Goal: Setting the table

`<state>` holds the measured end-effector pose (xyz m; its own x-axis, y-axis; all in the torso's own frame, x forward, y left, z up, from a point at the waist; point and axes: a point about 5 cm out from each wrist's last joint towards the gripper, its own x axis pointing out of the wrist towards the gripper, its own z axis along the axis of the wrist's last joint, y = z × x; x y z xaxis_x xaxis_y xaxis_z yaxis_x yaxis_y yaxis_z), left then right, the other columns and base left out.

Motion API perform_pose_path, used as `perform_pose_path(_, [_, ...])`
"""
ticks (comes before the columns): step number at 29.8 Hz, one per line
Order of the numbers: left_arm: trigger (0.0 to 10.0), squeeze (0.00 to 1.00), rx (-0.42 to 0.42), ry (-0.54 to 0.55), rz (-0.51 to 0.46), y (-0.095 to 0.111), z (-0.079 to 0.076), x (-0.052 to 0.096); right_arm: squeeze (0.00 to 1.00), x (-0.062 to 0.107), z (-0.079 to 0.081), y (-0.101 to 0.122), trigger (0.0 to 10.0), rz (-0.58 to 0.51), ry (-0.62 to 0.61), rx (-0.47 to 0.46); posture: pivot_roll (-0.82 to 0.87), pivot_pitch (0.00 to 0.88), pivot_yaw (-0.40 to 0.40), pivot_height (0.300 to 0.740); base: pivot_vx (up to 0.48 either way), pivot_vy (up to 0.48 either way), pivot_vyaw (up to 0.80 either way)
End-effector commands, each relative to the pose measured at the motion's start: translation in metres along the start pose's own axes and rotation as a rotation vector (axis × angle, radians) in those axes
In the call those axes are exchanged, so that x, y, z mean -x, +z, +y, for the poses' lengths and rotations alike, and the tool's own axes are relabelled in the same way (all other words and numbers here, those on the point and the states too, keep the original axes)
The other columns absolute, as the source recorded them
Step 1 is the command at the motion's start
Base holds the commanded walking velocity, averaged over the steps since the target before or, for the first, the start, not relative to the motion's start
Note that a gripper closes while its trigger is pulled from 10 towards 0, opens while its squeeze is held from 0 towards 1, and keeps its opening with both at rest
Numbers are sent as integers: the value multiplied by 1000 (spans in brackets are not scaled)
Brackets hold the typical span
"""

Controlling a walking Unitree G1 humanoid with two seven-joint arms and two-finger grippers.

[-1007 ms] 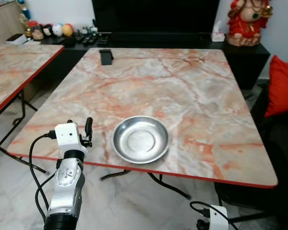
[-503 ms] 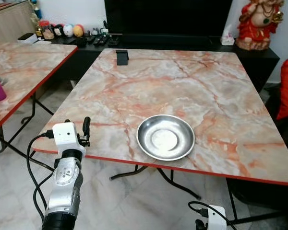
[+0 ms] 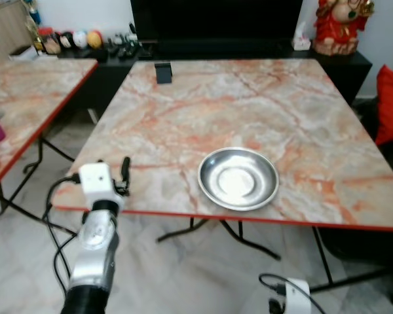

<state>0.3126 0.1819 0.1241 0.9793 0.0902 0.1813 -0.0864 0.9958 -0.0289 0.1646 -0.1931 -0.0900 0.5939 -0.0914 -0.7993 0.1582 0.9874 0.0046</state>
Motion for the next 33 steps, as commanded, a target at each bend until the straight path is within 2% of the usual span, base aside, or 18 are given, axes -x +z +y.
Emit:
perform_pose_path(1, [10000, 0, -8, 17, 5, -1, 7, 1, 0, -1, 5, 0, 10000, 3, 13, -1, -45, 0, 58, 740, 0, 424, 0])
perform_pose_path(4, [10000, 0, -7, 17, 4, 0, 7, 0, 0, -1, 6, 1, 10000, 2, 13, -4, -44, 0, 61, 740, 0, 424, 0])
perform_pose_path(12, [10000, 0, -30, -10, 16, -3, 5, 1, 0, -1, 6, 0, 10000, 10, 13, 5, -51, 0, 63, 740, 0, 0, 0])
perform_pose_path(20, [10000, 0, -61, 23, 23, -5, 22, 5, 0, -1, 5, 0, 10000, 9, 9, 6, -54, 0, 61, 740, 0, 0, 0])
perform_pose_path(25, [10000, 0, -65, 32, 23, -5, 25, 7, 0, -1, 5, 1, 10000, 8, 11, 11, -48, 0, 57, 740, 0, 0, 0])
perform_pose_path(33, [10000, 0, -57, 40, 24, -6, 22, 8, 0, -1, 5, 2, 10000, 6, 10, 10, -48, 0, 55, 740, 0, 400, 0])
